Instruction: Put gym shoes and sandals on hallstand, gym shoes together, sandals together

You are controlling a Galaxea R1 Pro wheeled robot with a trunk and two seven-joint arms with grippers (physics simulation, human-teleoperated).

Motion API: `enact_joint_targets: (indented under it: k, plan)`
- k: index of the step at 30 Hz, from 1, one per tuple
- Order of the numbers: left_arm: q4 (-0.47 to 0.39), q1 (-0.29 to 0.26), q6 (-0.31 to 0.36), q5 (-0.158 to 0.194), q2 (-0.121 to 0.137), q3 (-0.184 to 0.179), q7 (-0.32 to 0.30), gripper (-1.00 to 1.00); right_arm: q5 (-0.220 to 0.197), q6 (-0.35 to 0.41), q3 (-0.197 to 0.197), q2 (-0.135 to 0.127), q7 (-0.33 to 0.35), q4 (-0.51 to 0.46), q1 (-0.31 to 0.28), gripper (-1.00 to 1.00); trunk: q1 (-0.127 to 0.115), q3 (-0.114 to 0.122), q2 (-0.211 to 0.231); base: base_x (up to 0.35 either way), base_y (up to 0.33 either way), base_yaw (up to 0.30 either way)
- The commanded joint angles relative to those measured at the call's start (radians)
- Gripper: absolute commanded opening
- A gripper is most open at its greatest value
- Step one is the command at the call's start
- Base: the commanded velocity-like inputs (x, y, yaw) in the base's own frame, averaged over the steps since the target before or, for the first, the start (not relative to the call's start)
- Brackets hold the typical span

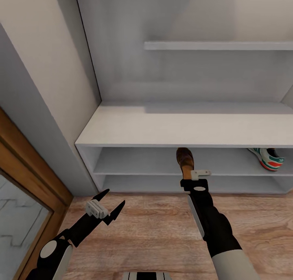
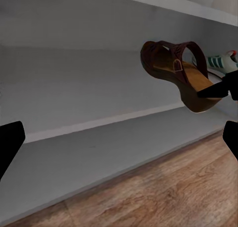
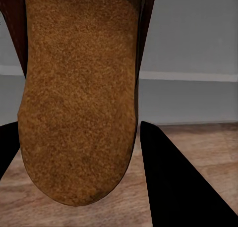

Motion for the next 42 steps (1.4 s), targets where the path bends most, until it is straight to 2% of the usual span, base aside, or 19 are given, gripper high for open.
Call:
enact_joint_targets:
  k: [1, 42]
  plan:
    - [0.0, 0.0, 0.0, 0.0, 0.0, 0.0, 0.0, 1.0, -0.003, -0.002, 0.0, 0.0, -0.002, 0.0, 0.001, -1.0, 0.0, 0.0, 0.0, 0.013, 0.0, 0.0]
    - [0.0, 0.0, 0.0, 0.0, 0.001, 0.001, 0.001, 1.0, -0.002, -0.005, 0.0, -0.002, -0.002, -0.003, 0.006, -1.0, 0.0, 0.0, 0.0, 0.002, 0.0, 0.0]
